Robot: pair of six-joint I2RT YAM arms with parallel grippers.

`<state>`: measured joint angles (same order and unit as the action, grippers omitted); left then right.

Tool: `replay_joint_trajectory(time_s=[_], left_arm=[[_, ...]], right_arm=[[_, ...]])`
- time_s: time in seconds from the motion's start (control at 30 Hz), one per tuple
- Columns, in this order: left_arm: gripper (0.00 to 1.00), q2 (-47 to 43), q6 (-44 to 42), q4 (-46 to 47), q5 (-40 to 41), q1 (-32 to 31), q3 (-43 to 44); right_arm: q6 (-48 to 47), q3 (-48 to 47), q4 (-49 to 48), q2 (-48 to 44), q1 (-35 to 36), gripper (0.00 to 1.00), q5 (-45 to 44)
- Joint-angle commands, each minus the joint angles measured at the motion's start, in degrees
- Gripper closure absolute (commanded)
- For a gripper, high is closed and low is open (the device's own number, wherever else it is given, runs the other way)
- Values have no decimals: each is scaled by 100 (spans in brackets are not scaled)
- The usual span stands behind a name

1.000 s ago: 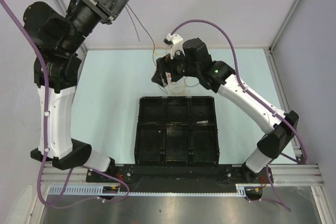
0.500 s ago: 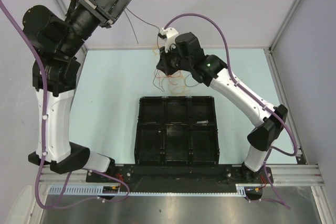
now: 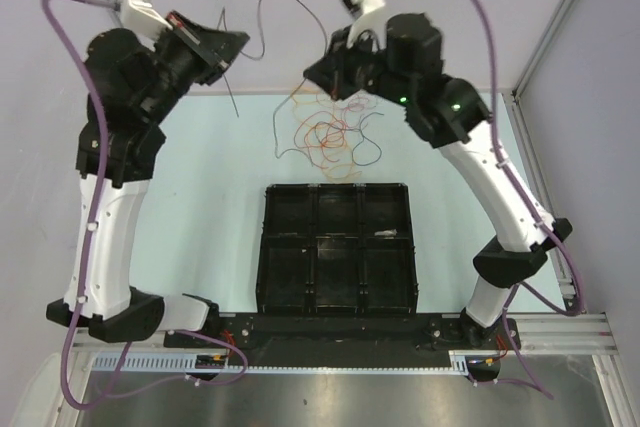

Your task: Untangle the cables

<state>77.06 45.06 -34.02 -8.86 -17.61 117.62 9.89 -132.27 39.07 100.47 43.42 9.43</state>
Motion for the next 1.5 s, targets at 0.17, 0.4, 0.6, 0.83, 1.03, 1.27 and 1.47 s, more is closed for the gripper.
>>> replay_joint_trajectory(time_s=[0.17,0.4,0.6,0.83,1.03,1.27,1.47], left_arm=[[100,-832,-234,-640,421,29,-1979],[100,-1253,-339,-1002,184,20,-3515],[100,-1518,-314,-677,-396,-6,-4728],[100,-1650,-340,53,-1108,-50,-5241],[100,-1597,-340,282,-1566,-137,-5110],[100,-1316,-507,-482,-1205,-243,-3678],[100,-1272,-542,-658,-1145,-243,-3579]], right_arm=[[1365,-599,-961,-528,-299,100,1219],[1691,-46,-1112,-590,-317,100,1570],[1920,509,-1419,-634,-115,100,1720],[1982,641,-1472,-423,140,100,1799],[2148,843,-1657,-361,167,100,1948],[2351,388,-1877,-256,176,100,2010],[2316,254,-1859,-238,158,100,2001]])
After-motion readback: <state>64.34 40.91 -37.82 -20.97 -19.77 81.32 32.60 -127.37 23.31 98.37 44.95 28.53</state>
